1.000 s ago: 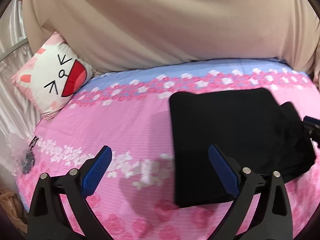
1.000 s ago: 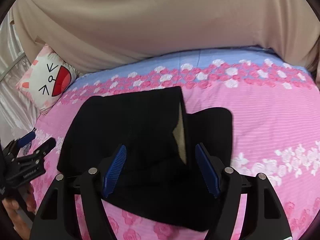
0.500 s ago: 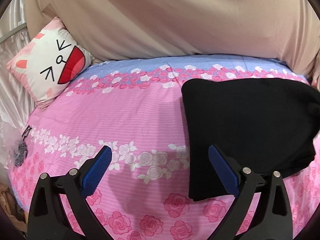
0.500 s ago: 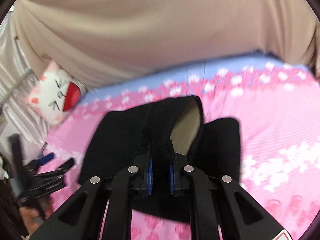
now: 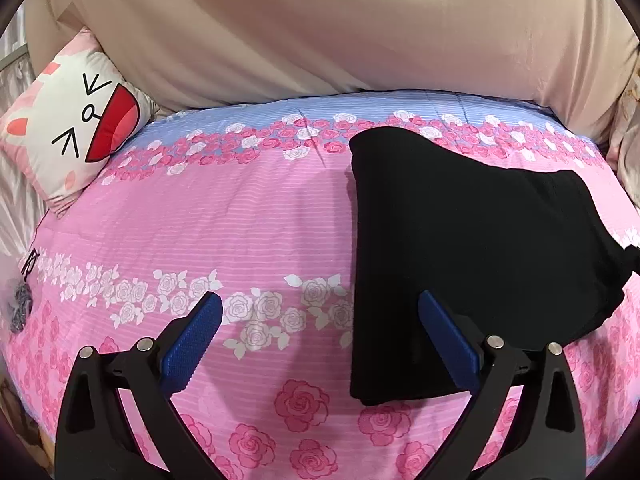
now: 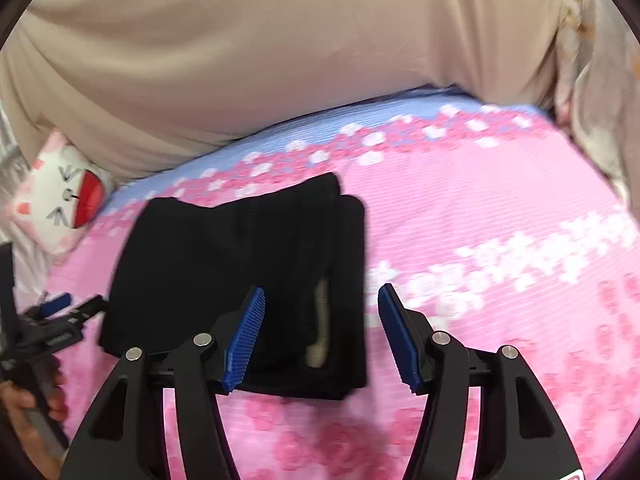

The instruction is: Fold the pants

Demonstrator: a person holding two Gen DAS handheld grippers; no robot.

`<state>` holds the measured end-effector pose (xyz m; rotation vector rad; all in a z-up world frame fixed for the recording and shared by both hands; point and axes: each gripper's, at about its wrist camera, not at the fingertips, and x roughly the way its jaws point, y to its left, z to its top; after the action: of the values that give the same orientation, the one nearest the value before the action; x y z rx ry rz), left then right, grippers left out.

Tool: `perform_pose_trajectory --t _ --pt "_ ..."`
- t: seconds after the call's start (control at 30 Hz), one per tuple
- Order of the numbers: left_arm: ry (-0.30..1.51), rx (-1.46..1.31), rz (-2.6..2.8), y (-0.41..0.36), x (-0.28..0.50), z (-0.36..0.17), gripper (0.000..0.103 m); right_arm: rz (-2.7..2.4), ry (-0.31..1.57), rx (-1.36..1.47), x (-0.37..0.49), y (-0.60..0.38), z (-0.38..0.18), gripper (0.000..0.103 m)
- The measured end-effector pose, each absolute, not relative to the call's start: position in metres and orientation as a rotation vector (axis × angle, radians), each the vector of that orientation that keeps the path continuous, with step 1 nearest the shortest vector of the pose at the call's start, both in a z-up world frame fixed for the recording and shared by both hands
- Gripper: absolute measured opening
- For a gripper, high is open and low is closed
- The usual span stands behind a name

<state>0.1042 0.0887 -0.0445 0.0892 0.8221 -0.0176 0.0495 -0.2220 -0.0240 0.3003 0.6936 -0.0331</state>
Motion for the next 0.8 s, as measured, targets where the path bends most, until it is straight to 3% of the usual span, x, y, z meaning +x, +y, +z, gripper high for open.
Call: perform_pose_trajectory --t 0.07,0.17,0.43,0.53,0.6,0.7,0.8 --pt "0.824 0.093 -0.014 0.087 0.104 -0.044 0.096 0.000 0.676 0.298 0.047 -0.218 -0.019 0.055" --pt "0.823 0.119 -0.013 0.079 0.105 -0.045 0.097 0.173 0.696 0.249 0.063 -0.188 -0.008 0.008" --pt "0.832 0.139 -0.004 0.073 0.106 -0.051 0.097 0.260 0.829 0.177 0.181 -0.140 -0.027 0.006" --pt "0.836 0.138 -0.008 0.072 0.108 -0.054 0.097 0.134 0.888 0.203 0.217 -0.163 -0.049 0.000" --pt "0.844 0.136 -0.019 0.072 0.109 -0.055 0.098 0.138 0.881 0.309 0.218 -0.174 -0.043 0.000" --pt "0.839 0.150 -0.021 0.071 0.111 -0.056 0.098 0.146 0.798 0.180 0.194 -0.163 -0.027 0.004" --pt "0.850 0.125 -0.045 0.072 0.115 -0.059 0.098 0.118 0.850 0.243 0.189 -0.191 -0.047 0.000"
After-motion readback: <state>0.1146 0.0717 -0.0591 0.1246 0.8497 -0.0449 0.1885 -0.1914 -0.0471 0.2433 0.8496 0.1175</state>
